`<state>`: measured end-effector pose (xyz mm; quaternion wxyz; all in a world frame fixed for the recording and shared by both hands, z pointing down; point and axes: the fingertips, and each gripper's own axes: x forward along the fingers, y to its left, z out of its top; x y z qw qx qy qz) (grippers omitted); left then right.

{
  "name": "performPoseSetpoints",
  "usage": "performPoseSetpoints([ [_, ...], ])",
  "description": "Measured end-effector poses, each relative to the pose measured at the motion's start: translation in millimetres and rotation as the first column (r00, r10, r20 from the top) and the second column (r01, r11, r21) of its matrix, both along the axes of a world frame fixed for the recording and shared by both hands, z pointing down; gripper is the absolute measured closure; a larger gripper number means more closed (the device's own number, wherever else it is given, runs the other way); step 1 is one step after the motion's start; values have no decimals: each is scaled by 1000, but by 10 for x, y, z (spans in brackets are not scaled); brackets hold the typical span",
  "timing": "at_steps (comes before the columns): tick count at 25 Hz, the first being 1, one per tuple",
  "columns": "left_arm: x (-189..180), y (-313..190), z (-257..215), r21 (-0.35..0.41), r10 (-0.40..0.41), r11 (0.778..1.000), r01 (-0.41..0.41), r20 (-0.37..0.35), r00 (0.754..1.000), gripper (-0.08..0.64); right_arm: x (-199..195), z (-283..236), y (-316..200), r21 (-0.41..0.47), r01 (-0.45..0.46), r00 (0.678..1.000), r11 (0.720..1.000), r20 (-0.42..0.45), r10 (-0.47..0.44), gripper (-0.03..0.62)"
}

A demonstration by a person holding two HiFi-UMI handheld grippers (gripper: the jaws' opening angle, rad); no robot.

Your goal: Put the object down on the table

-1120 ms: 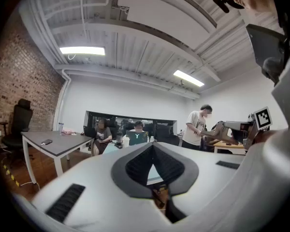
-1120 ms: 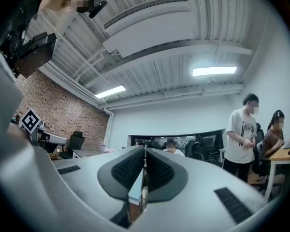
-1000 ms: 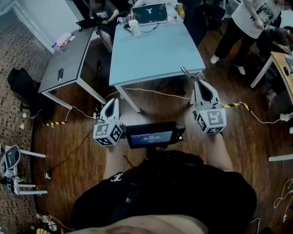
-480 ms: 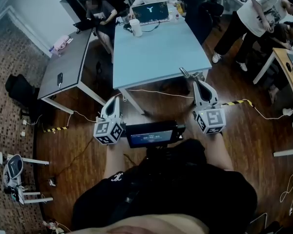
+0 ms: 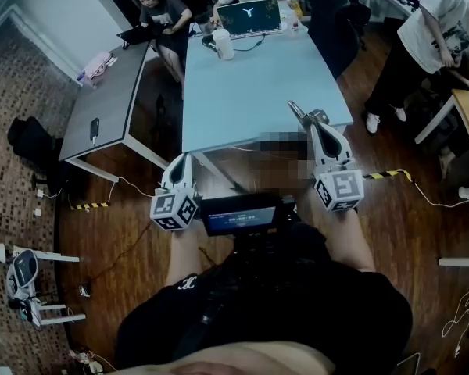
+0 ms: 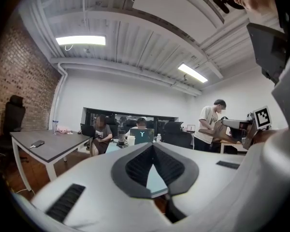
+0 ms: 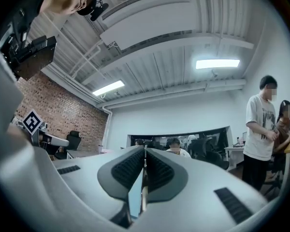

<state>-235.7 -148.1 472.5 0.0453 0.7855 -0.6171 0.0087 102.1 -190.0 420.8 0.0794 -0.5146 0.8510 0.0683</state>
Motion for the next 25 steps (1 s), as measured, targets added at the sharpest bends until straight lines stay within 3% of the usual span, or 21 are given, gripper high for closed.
performPoseSetpoints([
  [14,281,-2414,-447,66,14,998,-14,7,1000,568,-204,-176,-2397,-22,121,993,992,-14,-121,598],
  [21,215,-2839,-352,46,32,998,-32,-4,999,568,-336,-41,-2746,-52,123,992,991,-28,-125,598],
  [25,133,-2986,-280,28,59,998,-59,-3,998,568,-478,171,-2877,-112,110,993,988,-31,-114,598],
])
